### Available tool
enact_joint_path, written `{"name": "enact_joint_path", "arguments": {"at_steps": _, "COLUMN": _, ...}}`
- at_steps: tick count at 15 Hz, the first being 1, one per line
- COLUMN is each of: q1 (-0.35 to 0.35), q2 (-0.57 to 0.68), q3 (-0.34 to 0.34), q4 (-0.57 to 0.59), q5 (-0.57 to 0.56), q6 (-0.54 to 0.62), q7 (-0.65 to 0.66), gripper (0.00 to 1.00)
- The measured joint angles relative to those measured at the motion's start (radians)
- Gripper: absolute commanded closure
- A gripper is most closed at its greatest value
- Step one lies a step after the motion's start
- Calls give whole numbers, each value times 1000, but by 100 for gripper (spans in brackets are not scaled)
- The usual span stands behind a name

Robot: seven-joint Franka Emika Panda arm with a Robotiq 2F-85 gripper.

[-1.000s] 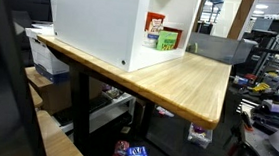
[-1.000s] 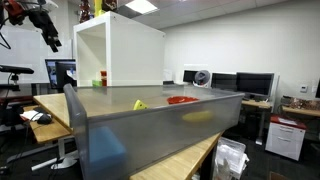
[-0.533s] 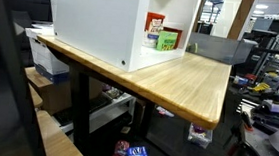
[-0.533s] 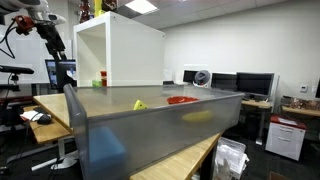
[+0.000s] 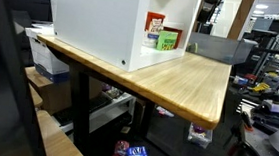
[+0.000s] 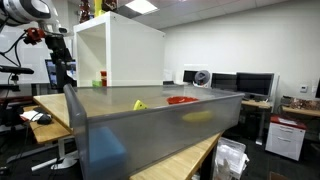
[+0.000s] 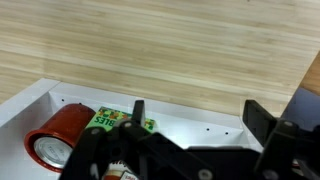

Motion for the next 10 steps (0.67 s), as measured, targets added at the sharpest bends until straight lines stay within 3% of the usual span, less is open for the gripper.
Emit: {"name": "enact_joint_path", "arguments": {"at_steps": 10, "q1": 0, "q2": 8, "q3": -55, "q4": 0, "q5": -84, "q6": 7, "q7": -323, "gripper": 0}}
